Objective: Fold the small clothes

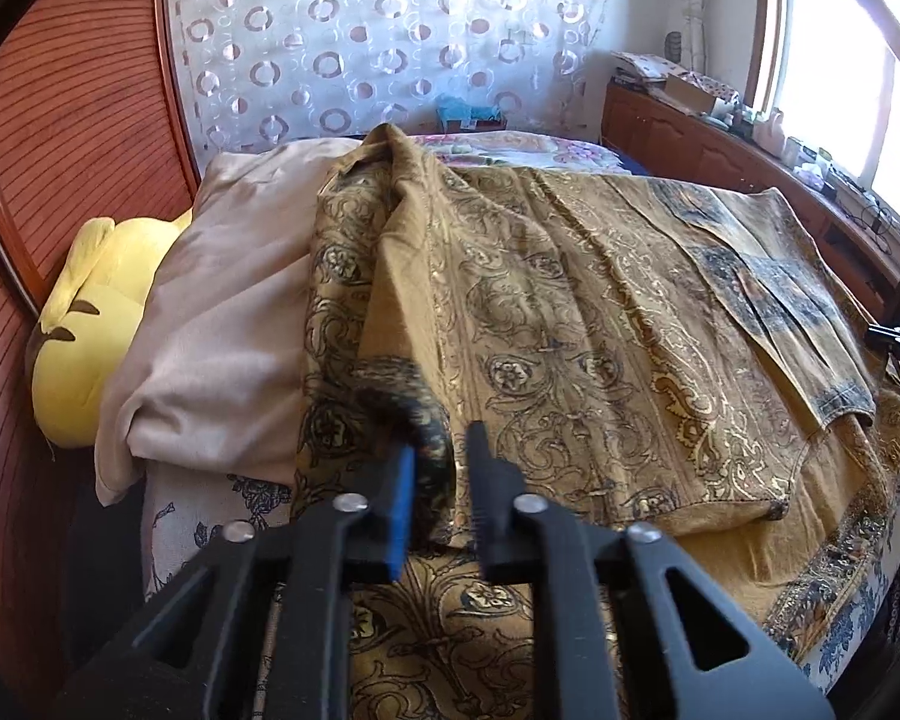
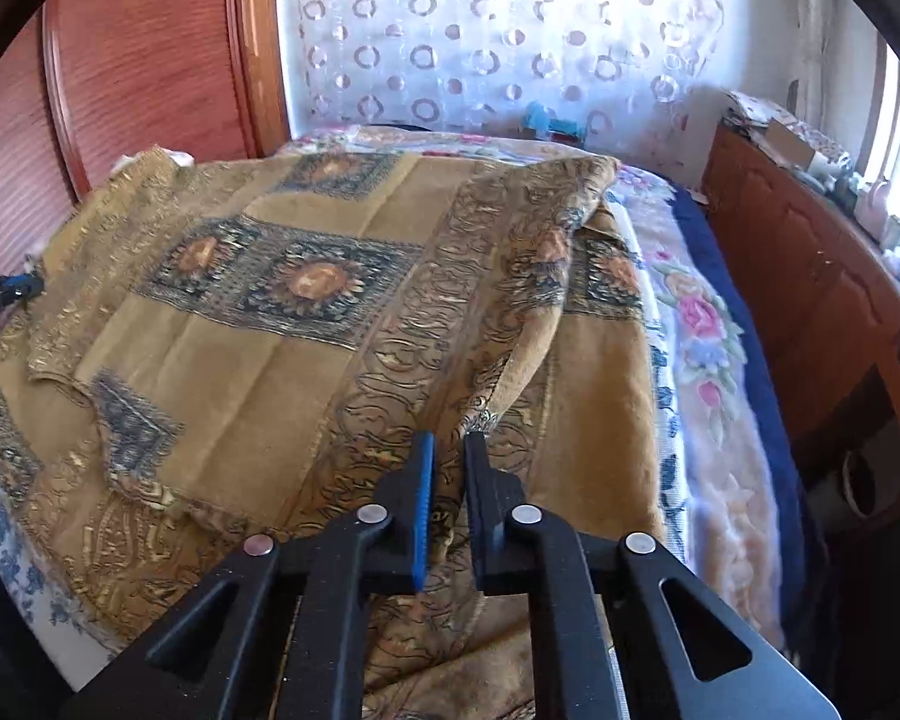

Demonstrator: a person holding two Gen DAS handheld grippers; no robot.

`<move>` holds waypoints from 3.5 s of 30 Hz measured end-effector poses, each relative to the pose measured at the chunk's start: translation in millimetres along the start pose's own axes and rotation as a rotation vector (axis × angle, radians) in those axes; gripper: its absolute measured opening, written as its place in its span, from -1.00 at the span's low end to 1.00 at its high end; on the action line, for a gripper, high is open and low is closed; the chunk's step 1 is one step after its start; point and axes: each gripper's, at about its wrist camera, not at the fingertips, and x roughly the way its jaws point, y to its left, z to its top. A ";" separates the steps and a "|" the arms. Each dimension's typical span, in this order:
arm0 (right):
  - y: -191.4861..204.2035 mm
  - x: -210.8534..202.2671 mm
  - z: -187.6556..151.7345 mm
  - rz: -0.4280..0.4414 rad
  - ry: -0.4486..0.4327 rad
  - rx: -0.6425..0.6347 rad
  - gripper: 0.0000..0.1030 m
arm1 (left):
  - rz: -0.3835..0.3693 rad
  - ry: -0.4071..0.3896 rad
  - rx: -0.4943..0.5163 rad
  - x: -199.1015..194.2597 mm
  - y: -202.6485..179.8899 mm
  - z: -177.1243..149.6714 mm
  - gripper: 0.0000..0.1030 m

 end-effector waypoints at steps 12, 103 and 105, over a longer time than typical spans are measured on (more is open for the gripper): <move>-12.0 -0.1 -1.5 0.032 0.010 0.028 -0.93 | 0.018 -0.024 -0.017 -5.2 2.3 1.5 -0.91; 143.8 16.1 -62.1 0.079 -0.145 -0.118 0.15 | -0.002 -0.014 -0.264 -41.9 26.1 -66.4 0.43; 142.9 15.6 -62.4 0.083 -0.145 -0.116 0.15 | -0.002 -0.014 -0.268 -41.4 26.4 -66.2 0.43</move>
